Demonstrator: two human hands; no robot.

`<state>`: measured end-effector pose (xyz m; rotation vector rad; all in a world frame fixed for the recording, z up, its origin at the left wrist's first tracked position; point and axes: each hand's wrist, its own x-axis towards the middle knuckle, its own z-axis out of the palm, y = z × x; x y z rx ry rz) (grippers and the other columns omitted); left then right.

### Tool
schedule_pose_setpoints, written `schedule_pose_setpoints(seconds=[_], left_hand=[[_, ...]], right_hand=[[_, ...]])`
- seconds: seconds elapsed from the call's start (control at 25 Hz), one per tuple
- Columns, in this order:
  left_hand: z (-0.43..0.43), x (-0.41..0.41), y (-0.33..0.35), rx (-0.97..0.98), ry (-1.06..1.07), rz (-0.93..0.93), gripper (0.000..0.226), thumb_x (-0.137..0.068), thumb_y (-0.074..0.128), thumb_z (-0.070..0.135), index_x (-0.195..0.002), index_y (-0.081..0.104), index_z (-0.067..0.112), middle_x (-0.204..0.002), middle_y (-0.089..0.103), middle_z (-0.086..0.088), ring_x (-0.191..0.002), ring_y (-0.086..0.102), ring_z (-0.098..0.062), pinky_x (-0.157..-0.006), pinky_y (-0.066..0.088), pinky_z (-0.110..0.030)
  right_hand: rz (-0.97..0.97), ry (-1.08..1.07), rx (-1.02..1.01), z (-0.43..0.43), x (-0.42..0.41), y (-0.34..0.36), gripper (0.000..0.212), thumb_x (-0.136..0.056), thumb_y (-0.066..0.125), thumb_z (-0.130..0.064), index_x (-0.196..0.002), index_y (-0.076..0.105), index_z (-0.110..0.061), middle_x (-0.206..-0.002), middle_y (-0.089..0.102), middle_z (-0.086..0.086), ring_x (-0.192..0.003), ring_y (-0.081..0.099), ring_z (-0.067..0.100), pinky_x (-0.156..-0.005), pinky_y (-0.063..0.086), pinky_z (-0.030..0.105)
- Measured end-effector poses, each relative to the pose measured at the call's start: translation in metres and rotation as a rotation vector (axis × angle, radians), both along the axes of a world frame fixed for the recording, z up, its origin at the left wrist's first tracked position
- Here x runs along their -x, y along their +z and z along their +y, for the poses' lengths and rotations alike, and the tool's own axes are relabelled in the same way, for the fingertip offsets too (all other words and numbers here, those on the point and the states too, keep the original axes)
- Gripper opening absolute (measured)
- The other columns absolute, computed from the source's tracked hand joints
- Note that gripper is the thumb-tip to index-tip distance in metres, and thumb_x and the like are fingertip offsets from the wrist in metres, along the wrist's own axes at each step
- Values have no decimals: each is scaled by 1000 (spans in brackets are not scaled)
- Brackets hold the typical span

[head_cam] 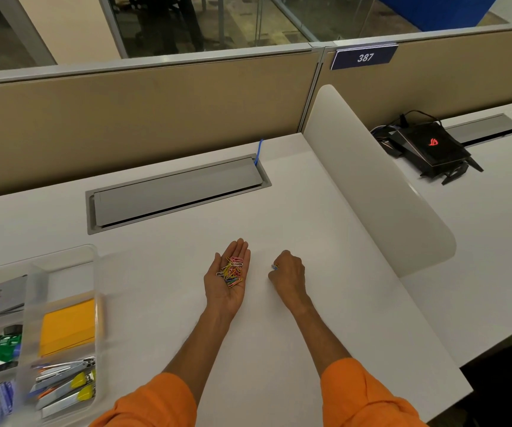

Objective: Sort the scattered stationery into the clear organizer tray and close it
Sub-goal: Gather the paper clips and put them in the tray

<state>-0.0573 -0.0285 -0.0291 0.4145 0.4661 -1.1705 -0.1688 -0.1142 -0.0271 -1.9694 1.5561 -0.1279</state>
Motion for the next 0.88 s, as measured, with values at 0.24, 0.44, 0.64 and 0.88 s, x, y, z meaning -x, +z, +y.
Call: schedule_pose_setpoints(seconds=[0.24,0.44,0.64,0.88], left_hand=[[0,1,1,-7,2,-1,43,-103,38,28,-126,56,-4,-130,61,-20,-120,59,-34,-100,48,-45],[-3,2,-2,-13,-9,-6,44,-103,37,28,-126,56,-5,-130,60,-21,-121,59,-34,-99,48,-46],[-9,16,0,-37,-70,-52,43,-102,38,26,-126,56,-4,-129,61,-21,-122,58,-33,-98,50,-42],[-14,28,8,-75,-173,-143,39,-101,39,28,-118,64,3,-122,67,-13,-109,66,-23,-98,50,-32]], right_hand=[[-206,-188,-223,-15,14,9,13,-71,65,-1,-84,67,-3,-73,65,2,-61,63,21,-59,50,24],[-545,-271,-461,-19,30,32,17,-74,59,9,-68,68,-4,-60,64,10,-55,59,16,-63,52,29],[-676,-170,-577,-5,8,62,11,-78,63,8,-79,71,0,-69,67,9,-65,65,14,-70,57,27],[-411,-69,-313,20,-22,63,18,-76,64,-1,-88,73,-11,-86,73,7,-81,70,17,-70,58,28]])
